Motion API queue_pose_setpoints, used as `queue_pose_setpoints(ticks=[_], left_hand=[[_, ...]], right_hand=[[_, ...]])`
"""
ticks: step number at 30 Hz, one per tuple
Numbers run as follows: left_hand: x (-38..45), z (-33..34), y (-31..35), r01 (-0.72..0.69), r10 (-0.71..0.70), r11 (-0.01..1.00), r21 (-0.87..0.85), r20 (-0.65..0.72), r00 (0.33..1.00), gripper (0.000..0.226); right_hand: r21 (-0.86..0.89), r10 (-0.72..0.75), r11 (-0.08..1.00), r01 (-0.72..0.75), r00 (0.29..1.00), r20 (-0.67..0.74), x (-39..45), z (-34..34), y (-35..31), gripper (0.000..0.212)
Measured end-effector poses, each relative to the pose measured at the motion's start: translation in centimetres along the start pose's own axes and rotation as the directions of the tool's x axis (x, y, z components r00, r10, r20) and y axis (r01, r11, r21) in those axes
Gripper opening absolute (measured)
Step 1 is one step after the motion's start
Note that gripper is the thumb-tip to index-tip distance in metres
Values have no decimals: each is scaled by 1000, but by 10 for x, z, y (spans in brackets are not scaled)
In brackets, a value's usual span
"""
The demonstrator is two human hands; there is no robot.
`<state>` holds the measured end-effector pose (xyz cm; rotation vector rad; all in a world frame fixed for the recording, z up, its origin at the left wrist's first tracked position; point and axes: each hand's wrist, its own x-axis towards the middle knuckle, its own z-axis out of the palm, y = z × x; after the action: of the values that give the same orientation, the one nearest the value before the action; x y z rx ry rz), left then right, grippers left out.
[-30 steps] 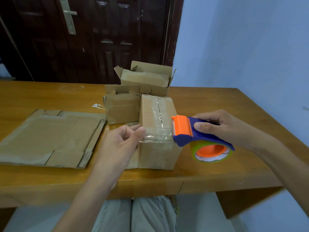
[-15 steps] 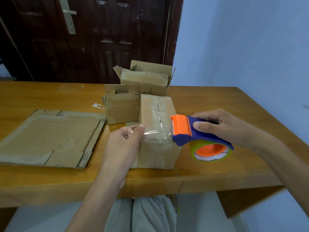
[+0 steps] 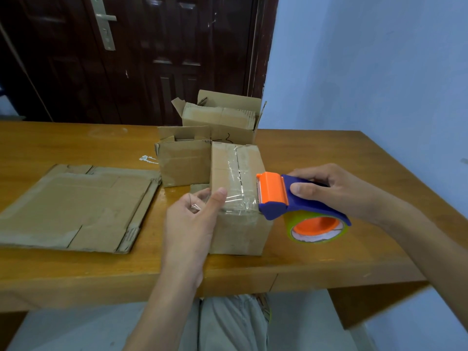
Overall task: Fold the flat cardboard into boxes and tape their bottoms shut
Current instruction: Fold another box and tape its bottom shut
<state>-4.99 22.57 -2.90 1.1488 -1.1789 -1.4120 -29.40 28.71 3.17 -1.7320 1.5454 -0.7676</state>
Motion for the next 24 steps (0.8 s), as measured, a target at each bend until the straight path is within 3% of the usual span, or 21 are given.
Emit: queue_pose_setpoints(ticks=[8, 24], left_hand=[[5, 0, -10, 24, -24, 999, -30, -4, 1000, 33], [7, 3, -18, 4, -6, 998, -59, -41, 999, 37]], right_hand=[[-14, 10, 1000, -10, 1000, -6, 0, 1, 2, 18], [-242, 89, 967, -81, 996, 22, -4, -15, -17, 34]])
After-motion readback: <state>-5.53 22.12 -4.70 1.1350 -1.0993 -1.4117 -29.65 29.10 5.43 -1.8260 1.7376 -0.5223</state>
